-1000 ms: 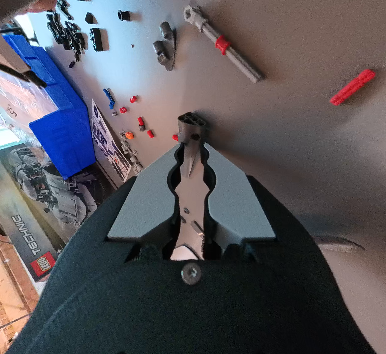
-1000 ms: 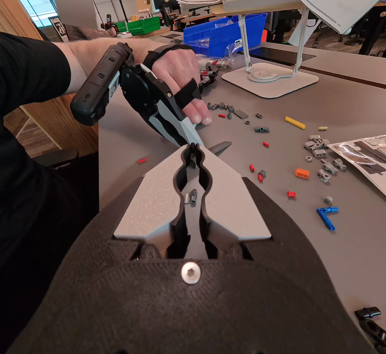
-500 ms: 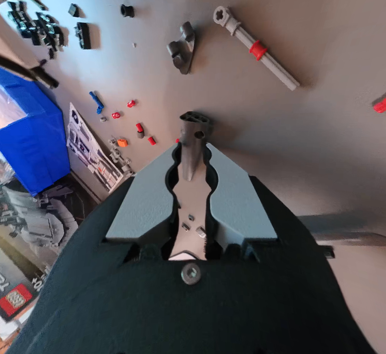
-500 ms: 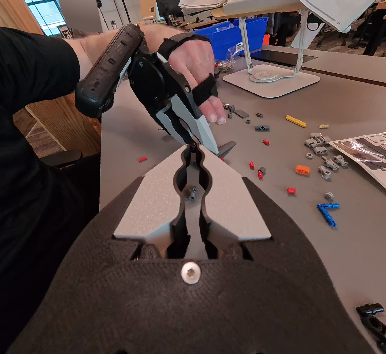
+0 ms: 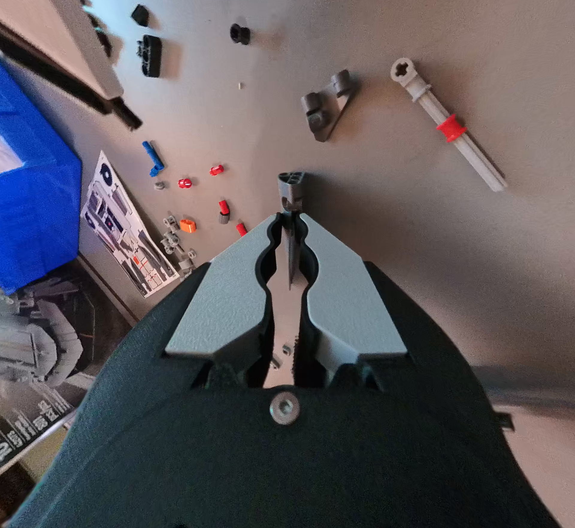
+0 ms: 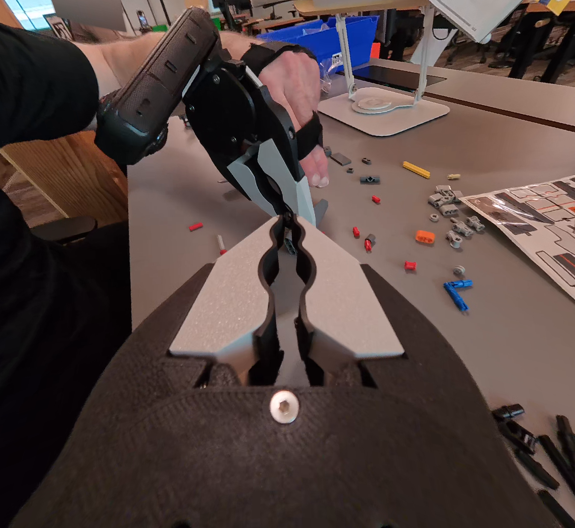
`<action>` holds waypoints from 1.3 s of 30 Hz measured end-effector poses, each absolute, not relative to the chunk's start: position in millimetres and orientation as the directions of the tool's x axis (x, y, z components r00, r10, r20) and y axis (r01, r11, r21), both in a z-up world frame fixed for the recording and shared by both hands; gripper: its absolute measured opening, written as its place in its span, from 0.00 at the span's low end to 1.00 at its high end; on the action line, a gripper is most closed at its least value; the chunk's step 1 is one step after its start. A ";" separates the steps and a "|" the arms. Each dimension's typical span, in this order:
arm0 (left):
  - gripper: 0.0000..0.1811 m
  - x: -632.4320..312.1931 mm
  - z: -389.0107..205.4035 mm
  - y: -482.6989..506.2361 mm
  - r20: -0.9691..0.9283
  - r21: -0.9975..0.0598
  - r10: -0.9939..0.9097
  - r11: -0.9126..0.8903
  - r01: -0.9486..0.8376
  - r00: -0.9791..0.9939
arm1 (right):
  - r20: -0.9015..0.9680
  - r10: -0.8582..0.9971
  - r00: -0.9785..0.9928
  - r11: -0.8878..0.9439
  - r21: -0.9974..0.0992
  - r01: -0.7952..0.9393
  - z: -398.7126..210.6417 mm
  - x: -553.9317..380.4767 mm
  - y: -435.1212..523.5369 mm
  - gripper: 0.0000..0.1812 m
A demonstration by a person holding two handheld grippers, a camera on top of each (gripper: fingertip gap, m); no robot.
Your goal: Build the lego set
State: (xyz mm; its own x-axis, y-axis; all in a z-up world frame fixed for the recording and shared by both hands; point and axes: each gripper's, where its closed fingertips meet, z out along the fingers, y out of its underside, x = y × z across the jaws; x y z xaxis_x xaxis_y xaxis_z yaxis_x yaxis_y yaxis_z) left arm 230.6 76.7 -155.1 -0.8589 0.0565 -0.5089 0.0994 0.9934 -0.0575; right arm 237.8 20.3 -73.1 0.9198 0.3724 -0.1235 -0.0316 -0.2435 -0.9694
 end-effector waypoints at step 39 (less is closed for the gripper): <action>0.02 215.9 -83.0 56.1 -0.740 -0.521 -0.436 0.853 0.028 -0.512 | 0.381 0.206 0.902 -0.279 -0.860 0.427 -64.0 212.0 36.1 0.01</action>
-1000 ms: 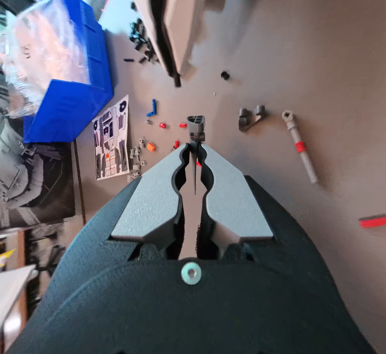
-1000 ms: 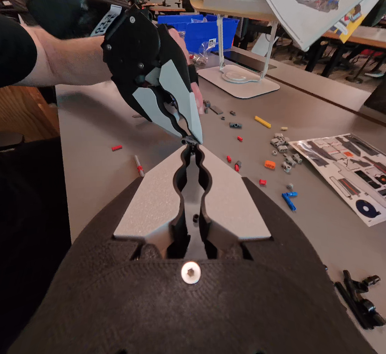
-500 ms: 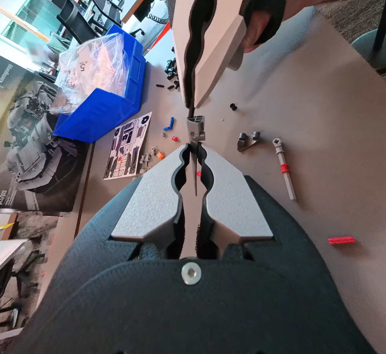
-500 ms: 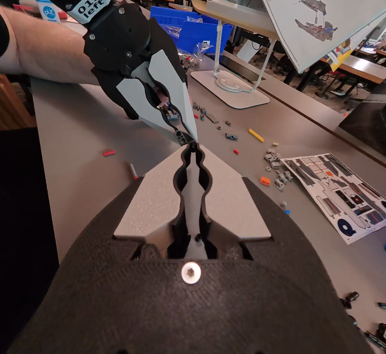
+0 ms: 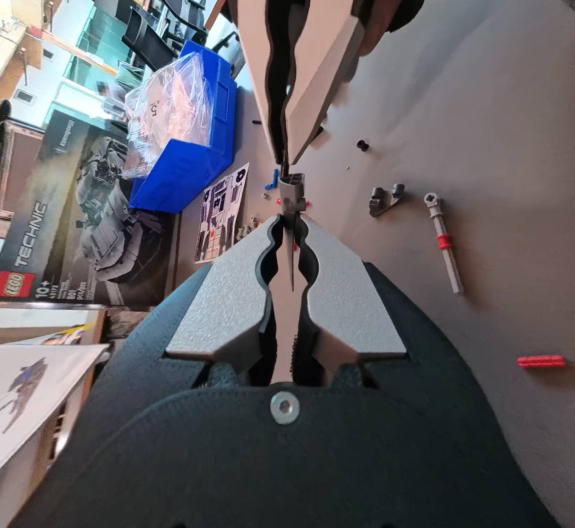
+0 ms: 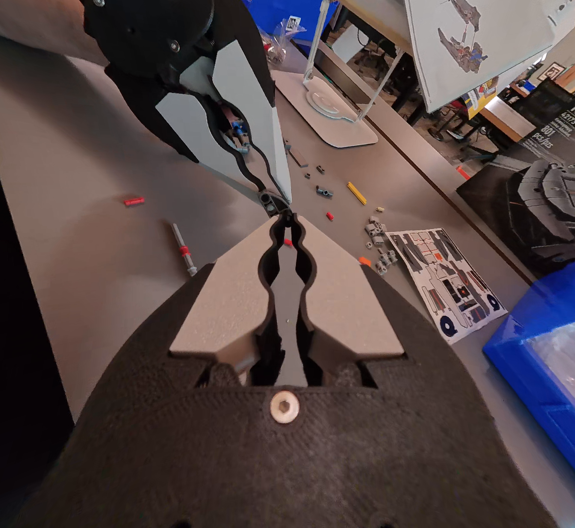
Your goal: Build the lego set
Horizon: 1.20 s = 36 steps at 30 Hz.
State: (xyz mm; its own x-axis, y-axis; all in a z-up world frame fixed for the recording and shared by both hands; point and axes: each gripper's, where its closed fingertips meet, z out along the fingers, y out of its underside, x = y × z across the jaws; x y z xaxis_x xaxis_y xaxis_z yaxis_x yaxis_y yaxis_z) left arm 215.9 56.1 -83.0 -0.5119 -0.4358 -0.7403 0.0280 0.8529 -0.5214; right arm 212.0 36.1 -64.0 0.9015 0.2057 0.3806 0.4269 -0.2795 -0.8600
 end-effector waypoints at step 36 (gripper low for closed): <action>0.01 210.6 -55.7 46.7 -0.806 -0.508 -0.421 0.853 0.120 -0.416 | 0.215 0.302 0.929 -0.071 -0.966 0.247 -41.8 208.0 30.9 0.01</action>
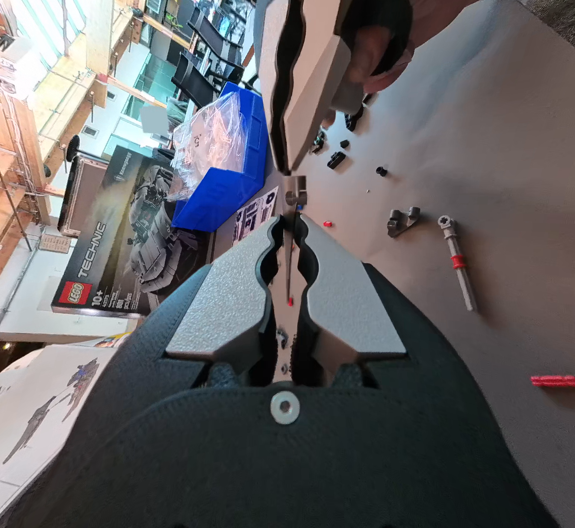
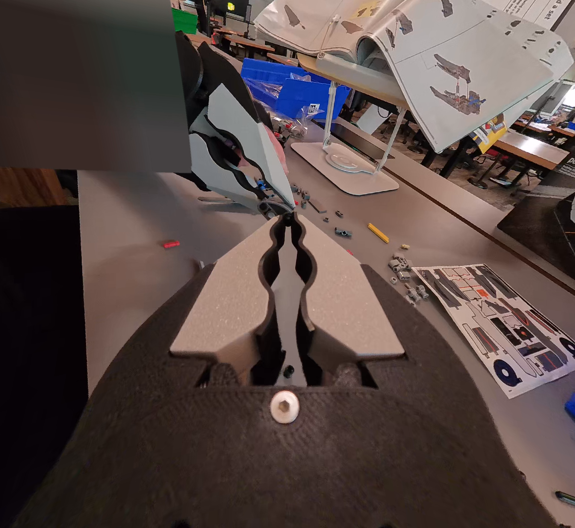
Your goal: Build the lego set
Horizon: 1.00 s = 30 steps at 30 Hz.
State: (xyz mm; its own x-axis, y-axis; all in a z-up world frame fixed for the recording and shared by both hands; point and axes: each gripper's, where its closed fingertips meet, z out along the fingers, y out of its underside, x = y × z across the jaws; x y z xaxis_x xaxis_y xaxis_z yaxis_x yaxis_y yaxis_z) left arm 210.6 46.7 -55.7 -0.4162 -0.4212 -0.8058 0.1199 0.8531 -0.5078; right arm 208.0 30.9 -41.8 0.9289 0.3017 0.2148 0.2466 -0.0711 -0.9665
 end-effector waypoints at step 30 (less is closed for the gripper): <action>0.02 185.9 -86.2 85.9 -0.811 -0.432 -0.407 0.901 -0.040 -0.421 | 0.182 0.072 0.981 -0.597 -0.780 0.189 -93.3 322.6 -82.9 0.11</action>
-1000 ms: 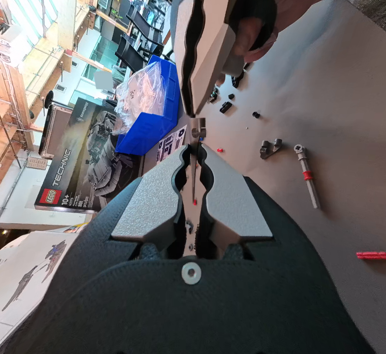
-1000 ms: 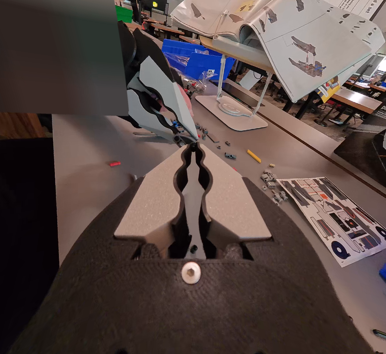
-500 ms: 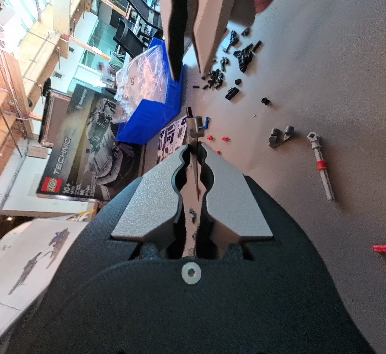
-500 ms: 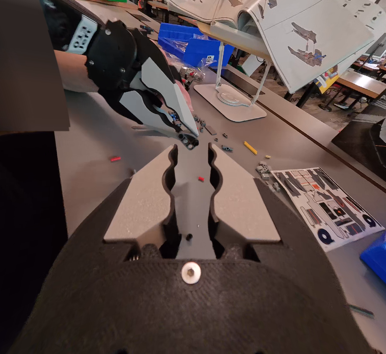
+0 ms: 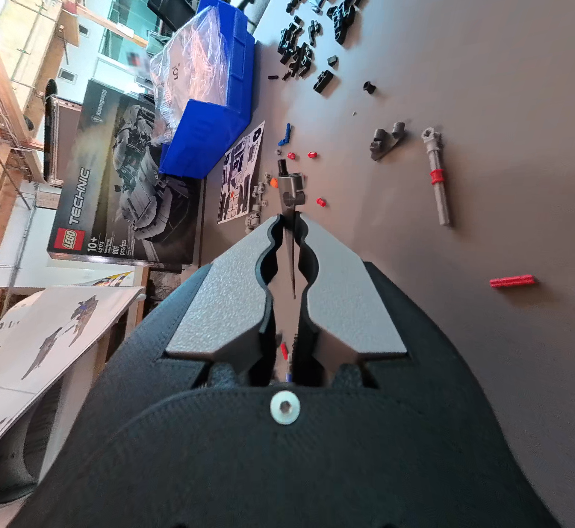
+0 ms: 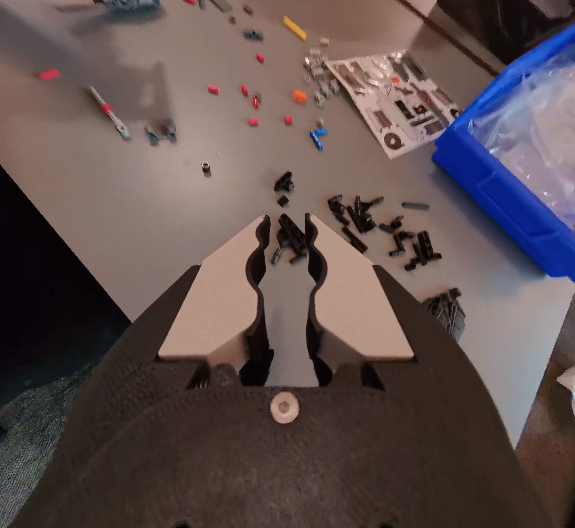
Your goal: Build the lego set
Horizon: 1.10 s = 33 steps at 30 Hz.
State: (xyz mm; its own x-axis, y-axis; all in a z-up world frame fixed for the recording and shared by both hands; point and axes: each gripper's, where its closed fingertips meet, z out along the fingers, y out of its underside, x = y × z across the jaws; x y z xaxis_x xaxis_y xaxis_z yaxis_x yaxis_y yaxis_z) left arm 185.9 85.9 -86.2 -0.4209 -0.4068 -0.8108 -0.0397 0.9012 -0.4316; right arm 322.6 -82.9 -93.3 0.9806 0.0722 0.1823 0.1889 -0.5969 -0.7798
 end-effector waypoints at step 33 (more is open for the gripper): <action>0.03 212.0 -151.2 105.1 -0.845 -0.078 -0.136 0.988 -0.132 -0.518 | 0.107 -0.074 0.992 -0.602 -0.797 0.041 -121.9 309.8 -72.7 0.00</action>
State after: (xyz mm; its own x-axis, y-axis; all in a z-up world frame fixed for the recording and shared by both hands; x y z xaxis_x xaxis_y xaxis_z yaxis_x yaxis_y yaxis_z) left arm 212.0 105.1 -151.2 -0.5176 -0.1360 -0.8447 -0.1322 0.9881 -0.0782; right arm 309.8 -72.7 -121.9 0.9916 -0.0736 0.1065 0.0409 -0.6022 -0.7973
